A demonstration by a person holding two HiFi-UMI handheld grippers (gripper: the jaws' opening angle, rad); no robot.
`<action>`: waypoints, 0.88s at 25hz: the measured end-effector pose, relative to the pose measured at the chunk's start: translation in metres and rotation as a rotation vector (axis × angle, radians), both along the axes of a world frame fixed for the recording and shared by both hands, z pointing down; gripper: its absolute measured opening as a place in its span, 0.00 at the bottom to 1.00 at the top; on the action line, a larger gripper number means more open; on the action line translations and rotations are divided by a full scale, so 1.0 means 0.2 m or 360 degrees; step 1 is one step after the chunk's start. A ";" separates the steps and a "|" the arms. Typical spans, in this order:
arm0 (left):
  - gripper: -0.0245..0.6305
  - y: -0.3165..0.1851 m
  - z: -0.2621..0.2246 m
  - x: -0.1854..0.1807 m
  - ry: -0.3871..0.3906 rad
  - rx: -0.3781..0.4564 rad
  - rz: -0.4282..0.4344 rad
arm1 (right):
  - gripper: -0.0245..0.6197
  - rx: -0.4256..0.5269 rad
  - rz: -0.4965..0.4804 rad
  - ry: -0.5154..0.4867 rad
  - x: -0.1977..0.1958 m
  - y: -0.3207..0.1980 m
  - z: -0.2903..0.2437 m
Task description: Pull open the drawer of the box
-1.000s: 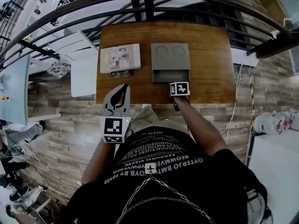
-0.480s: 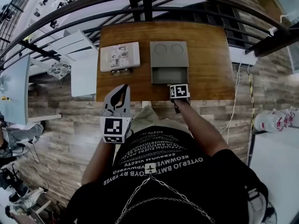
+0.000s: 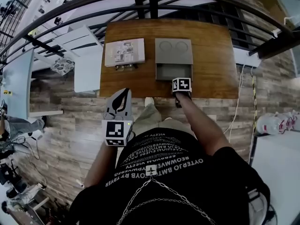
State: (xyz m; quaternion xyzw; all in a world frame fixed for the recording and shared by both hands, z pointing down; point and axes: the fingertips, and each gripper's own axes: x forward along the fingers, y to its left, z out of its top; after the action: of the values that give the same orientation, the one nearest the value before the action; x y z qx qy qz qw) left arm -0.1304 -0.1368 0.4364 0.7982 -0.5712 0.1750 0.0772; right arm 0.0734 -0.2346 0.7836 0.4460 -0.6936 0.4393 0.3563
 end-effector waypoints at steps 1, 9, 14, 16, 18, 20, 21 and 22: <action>0.05 0.02 0.00 -0.01 0.0001 0.0000 -0.0009 | 0.33 -0.0017 0.0002 0.0011 0.00 -0.01 0.00; 0.05 0.13 0.01 -0.10 0.0009 0.0008 -0.0079 | 0.27 -0.0057 0.0000 0.0014 0.00 0.01 0.02; 0.05 0.19 0.01 -0.11 0.0020 0.0017 -0.0108 | 0.27 -0.0067 -0.0002 -0.0009 0.01 0.09 0.02; 0.05 0.20 0.03 -0.11 0.0018 0.0000 -0.0119 | 0.22 -0.0068 -0.0005 -0.0017 0.02 0.11 0.01; 0.05 0.21 0.03 -0.11 0.0025 -0.0008 -0.0122 | 0.16 -0.0064 -0.0016 -0.0004 0.02 0.12 0.01; 0.05 0.22 0.04 -0.10 0.0034 -0.0019 -0.0127 | 0.12 -0.0063 -0.0045 0.0030 0.04 0.13 0.01; 0.05 0.23 0.04 -0.09 0.0037 -0.0022 -0.0129 | 0.10 -0.0064 -0.0060 0.0045 0.05 0.14 0.01; 0.05 0.23 0.04 -0.07 0.0040 -0.0022 -0.0130 | 0.10 -0.0064 -0.0069 0.0052 0.05 0.14 0.01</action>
State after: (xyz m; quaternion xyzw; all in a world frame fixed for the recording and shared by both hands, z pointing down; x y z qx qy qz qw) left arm -0.1453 -0.0913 0.4440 0.7758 -0.6011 0.1655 0.0970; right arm 0.0833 -0.2072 0.7854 0.4308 -0.6883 0.4380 0.3858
